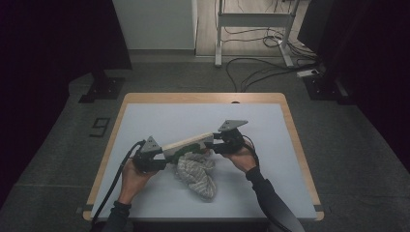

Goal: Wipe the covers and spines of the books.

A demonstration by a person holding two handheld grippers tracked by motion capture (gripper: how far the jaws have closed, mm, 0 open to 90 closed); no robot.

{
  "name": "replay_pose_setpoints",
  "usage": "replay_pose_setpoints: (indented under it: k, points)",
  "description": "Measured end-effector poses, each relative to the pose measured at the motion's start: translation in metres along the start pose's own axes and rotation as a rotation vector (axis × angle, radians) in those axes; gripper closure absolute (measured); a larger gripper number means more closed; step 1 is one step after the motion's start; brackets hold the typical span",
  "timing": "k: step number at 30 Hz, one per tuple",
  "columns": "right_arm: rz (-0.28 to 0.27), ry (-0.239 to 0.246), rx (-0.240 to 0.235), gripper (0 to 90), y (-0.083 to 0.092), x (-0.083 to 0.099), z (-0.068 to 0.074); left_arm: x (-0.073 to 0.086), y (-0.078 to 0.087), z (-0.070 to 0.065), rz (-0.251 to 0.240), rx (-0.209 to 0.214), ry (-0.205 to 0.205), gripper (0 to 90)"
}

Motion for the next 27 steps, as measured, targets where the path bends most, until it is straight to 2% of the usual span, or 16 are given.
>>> replay_pose_setpoints:
  k: [4,7,11,14,17,19,27]
  points:
    - [0.002,0.0,0.015,59.2,0.001,0.001,-0.001,0.004,0.006,0.001,0.015,0.045,0.025,37.4]
    - [0.006,0.007,0.025,60.6,0.001,0.002,-0.001,0.008,0.009,0.0,0.032,0.061,0.038,29.8]
    - [0.014,0.011,0.032,61.5,0.002,0.001,-0.001,0.013,0.018,-0.005,0.023,0.021,0.051,17.5]
    - [0.017,0.012,0.033,61.5,0.001,0.001,0.0,0.014,0.025,-0.012,0.021,0.013,0.038,14.3]
    - [0.02,0.012,0.037,61.4,0.001,0.001,-0.001,0.015,0.03,-0.025,0.023,0.037,0.018,14.2]
    - [0.025,0.014,0.039,61.2,0.001,0.0,-0.001,0.016,0.031,-0.035,0.036,0.08,0.01,14.1]
    - [0.028,0.009,0.046,60.6,0.0,-0.001,0.0,0.009,0.017,-0.06,0.039,0.166,-0.004,11.3]
Point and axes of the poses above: each handheld gripper's, and its own axes: y roughly backward along the jaws, x roughly out of its underside, z roughly to its left, the point moved 4 cm from there along -y, roughly forward along the jaws, and after that the axes turned 6 degrees about y, right-handed, at the moved point
